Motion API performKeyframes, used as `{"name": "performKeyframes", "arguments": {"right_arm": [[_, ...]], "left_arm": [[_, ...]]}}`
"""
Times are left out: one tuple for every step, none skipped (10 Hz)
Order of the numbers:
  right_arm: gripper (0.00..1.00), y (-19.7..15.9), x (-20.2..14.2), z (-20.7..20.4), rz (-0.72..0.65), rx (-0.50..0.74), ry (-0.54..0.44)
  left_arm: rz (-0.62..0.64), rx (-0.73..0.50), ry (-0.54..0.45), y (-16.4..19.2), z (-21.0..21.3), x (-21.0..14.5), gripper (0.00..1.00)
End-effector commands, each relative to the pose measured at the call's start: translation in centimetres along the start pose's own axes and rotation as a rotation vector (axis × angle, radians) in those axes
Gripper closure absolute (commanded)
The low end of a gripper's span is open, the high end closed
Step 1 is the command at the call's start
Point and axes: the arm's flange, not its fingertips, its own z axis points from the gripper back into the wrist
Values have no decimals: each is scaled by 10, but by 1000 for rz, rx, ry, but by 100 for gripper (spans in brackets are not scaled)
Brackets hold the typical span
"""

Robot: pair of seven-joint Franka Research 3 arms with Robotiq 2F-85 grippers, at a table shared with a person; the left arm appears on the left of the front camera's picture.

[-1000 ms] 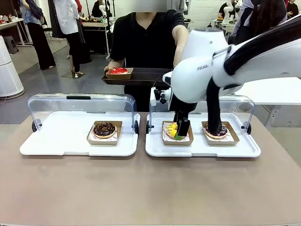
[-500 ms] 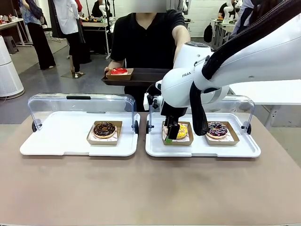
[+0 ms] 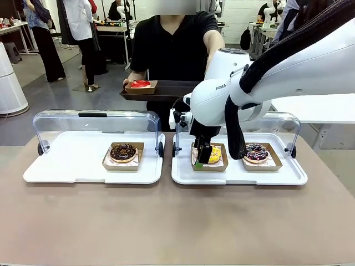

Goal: Provide the desired donut to the person.
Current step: Pick up and lift the Paper togo box containing the Donut pointed at by the person.

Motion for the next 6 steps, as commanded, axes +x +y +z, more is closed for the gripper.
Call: {"name": "performKeyframes", "arguments": {"right_arm": [[0, -9, 5, -14, -18, -6, 32], [0, -14, 9, -21, -21, -19, 45], [0, -20, 11, -28, -22, -11, 61], [0, -23, 13, -35, -11, -2, 63], [0, -28, 14, -41, -10, 2, 65], [0, -33, 14, -45, -26, -2, 78]], "left_arm": [[-3, 2, 0, -2, 1, 0, 0], [-3, 2, 0, -2, 1, 0, 0], [-3, 2, 0, -2, 1, 0, 0], [-3, 2, 0, -2, 1, 0, 0], [-3, 2, 0, -2, 1, 0, 0], [-3, 2, 0, -2, 1, 0, 0]]}}
